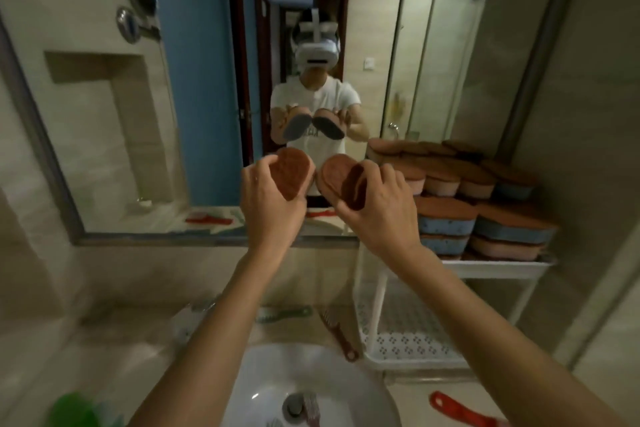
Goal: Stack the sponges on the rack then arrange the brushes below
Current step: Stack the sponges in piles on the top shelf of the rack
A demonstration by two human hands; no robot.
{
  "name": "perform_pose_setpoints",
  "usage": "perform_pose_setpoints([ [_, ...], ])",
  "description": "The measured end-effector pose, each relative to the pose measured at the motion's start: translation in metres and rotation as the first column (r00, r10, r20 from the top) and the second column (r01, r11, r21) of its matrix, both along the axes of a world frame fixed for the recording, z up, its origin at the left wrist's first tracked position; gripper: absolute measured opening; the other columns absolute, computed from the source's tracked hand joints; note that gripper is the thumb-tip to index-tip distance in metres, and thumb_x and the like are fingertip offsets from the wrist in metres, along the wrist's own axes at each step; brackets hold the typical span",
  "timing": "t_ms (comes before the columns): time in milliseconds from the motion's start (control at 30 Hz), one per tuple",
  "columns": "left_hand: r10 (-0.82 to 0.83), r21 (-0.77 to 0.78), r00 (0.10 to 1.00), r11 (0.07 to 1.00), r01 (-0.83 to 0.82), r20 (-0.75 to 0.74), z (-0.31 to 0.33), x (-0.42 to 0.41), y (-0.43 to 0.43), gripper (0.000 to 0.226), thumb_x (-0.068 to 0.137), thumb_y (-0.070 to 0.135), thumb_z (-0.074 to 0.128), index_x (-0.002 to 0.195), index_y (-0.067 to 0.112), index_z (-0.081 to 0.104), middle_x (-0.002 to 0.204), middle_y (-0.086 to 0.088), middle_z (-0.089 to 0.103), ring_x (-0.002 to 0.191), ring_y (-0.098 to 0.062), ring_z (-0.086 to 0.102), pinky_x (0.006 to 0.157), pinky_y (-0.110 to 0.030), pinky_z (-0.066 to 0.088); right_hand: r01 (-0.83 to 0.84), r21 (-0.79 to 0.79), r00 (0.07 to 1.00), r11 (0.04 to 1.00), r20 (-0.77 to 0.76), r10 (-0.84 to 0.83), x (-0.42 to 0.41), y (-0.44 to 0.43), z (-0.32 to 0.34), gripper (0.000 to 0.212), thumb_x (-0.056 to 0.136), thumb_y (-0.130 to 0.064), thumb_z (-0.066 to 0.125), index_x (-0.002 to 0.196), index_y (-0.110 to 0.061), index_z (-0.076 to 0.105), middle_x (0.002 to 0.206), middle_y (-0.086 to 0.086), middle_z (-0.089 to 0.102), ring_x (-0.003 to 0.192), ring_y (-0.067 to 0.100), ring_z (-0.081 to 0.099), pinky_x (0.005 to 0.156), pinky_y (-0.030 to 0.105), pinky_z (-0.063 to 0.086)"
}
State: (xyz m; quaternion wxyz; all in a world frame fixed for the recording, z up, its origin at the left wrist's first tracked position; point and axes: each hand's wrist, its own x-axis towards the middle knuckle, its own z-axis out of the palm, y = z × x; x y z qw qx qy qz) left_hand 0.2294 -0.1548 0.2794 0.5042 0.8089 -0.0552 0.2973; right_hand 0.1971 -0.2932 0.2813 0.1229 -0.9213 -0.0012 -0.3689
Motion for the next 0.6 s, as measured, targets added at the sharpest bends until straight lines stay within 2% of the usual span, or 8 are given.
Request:
perform_pose_setpoints([
  [133, -0.122, 0.05, 0.992, 0.992, 0.12, 0.028, 0.03, -0.004, -0.034, 0.061, 0.078, 0.052, 0.065, 0.125, 0.02, 0.044, 0.128, -0.003, 0.042, 0.114, -0.021, 0.049, 0.096, -0.037, 0.047, 0.026, -0.002, 1.0, 1.0, -0.01, -0.026, -0.012, -0.044, 0.033, 0.068, 0.08, -0.044, 0.063, 0.135, -0.017, 0.035, 0.125, 0.005, 0.047, 0.112, 0.021, 0.044, 0.094, 0.031, 0.038],
  [233, -0.242, 0.085, 0.97, 0.967, 0.241, 0.006, 0.042, -0.006, -0.064, 0.058, 0.079, 0.056, 0.062, 0.122, 0.021, 0.046, 0.121, -0.001, 0.044, 0.112, -0.02, 0.049, 0.096, -0.04, 0.046, 0.047, -0.032, 0.995, 0.998, -0.091, -0.05, -0.022, -0.085, 0.049, 0.067, 0.08, -0.051, 0.062, 0.134, -0.02, 0.038, 0.126, 0.003, 0.047, 0.112, 0.02, 0.042, 0.094, 0.031, 0.038],
  [300, -0.31, 0.135, 0.951, 0.942, 0.308, -0.012, 0.046, -0.007, -0.085, 0.055, 0.079, 0.054, 0.063, 0.12, 0.021, 0.047, 0.115, 0.002, 0.043, 0.109, -0.017, 0.047, 0.094, -0.035, 0.044, 0.064, -0.01, 0.987, 0.998, -0.146, -0.065, -0.029, -0.115, 0.056, 0.067, 0.079, -0.053, 0.061, 0.134, -0.02, 0.04, 0.125, 0.003, 0.049, 0.111, 0.02, 0.041, 0.094, 0.031, 0.037],
  [367, -0.382, 0.178, 0.923, 0.906, 0.383, -0.039, 0.049, -0.008, -0.106, 0.05, 0.078, 0.047, 0.067, 0.118, 0.021, 0.049, 0.112, 0.005, 0.043, 0.105, -0.014, 0.045, 0.088, -0.029, 0.041, 0.098, 0.017, 0.977, 0.995, -0.192, -0.092, -0.036, -0.147, 0.058, 0.063, 0.08, -0.05, 0.061, 0.133, -0.02, 0.042, 0.123, 0.003, 0.051, 0.108, 0.02, 0.039, 0.092, 0.031, 0.036],
  [467, -0.489, 0.244, 0.865, 0.83, 0.501, -0.113, 0.053, -0.01, -0.136, 0.044, 0.075, 0.025, 0.071, 0.114, 0.018, 0.053, 0.116, 0.002, 0.047, 0.105, -0.015, 0.046, 0.086, -0.03, 0.042, 0.159, 0.025, 0.959, 0.987, -0.239, -0.149, -0.047, -0.19, 0.057, 0.058, 0.081, -0.051, 0.059, 0.128, -0.018, 0.048, 0.118, 0.005, 0.053, 0.099, 0.017, 0.034, 0.084, 0.029, 0.033],
  [533, -0.501, 0.325, 0.851, 0.787, 0.524, -0.157, 0.055, -0.009, -0.149, 0.042, 0.075, 0.017, 0.068, 0.114, 0.017, 0.054, 0.121, -0.001, 0.048, 0.108, -0.017, 0.047, 0.085, -0.031, 0.043, 0.204, -0.005, 0.941, 0.979, -0.276, -0.197, -0.049, -0.209, 0.055, 0.057, 0.082, -0.051, 0.058, 0.129, -0.02, 0.048, 0.12, 0.007, 0.052, 0.104, 0.022, 0.037, 0.085, 0.031, 0.031],
  [600, -0.502, 0.384, 0.844, 0.753, 0.535, -0.191, 0.056, -0.007, -0.164, 0.041, 0.076, 0.012, 0.064, 0.116, 0.017, 0.055, 0.122, -0.002, 0.049, 0.111, -0.02, 0.048, 0.085, -0.031, 0.043, 0.236, -0.05, 0.914, 0.97, -0.328, -0.239, -0.046, -0.222, 0.049, 0.059, 0.082, -0.054, 0.057, 0.132, -0.023, 0.046, 0.125, 0.006, 0.051, 0.115, 0.026, 0.037, 0.093, 0.035, 0.029],
])
